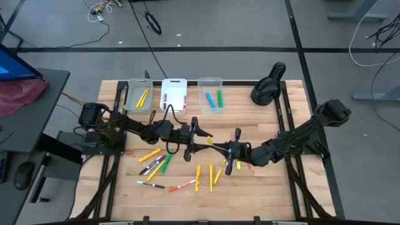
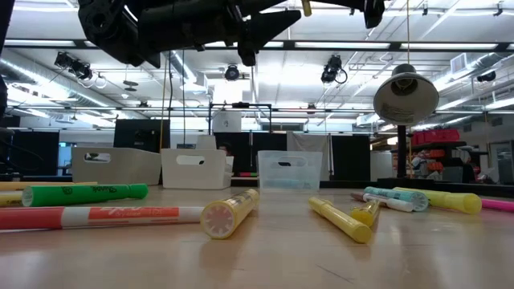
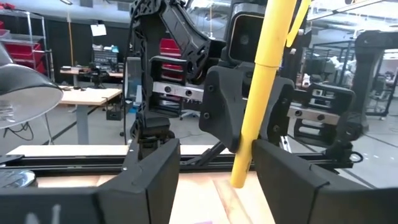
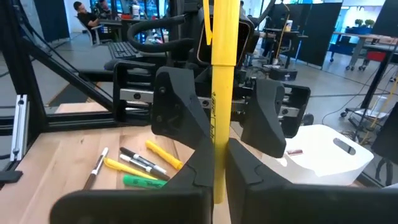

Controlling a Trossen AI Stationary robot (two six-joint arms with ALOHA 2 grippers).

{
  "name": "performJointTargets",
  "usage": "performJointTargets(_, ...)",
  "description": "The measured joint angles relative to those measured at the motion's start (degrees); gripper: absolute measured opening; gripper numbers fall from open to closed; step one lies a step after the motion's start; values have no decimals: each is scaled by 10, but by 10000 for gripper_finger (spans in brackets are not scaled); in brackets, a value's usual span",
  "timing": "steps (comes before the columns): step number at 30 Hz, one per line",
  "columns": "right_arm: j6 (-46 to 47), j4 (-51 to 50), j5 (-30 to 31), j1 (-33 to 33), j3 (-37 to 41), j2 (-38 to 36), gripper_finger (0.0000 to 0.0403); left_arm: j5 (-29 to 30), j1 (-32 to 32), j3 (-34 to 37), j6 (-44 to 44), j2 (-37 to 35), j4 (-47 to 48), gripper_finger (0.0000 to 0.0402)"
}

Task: Pick & Place Markers
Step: Put the yellow marker into the gray bin

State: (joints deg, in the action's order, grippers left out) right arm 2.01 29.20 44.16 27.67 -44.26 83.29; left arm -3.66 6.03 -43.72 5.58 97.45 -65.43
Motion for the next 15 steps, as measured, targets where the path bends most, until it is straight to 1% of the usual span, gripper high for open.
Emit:
performJointTargets(4,1,-8,8,8,0,1,10,-6,-2,4,2,-7,4,227)
performJointTargets(7,19,-50,10,8,3,5,10,-29,-2,1,4,-16,-16,236)
performJointTargets(9,44,-68,18,5,2,3,10,-44,-1,3,4,-19,1,240)
performJointTargets(12,77,-99,22,2,2,3,10,-43,-2,3,4,-25,2,243)
performJointTargets(15,76,-87,24,1,2,3,10,-31,-2,3,3,-27,8,243)
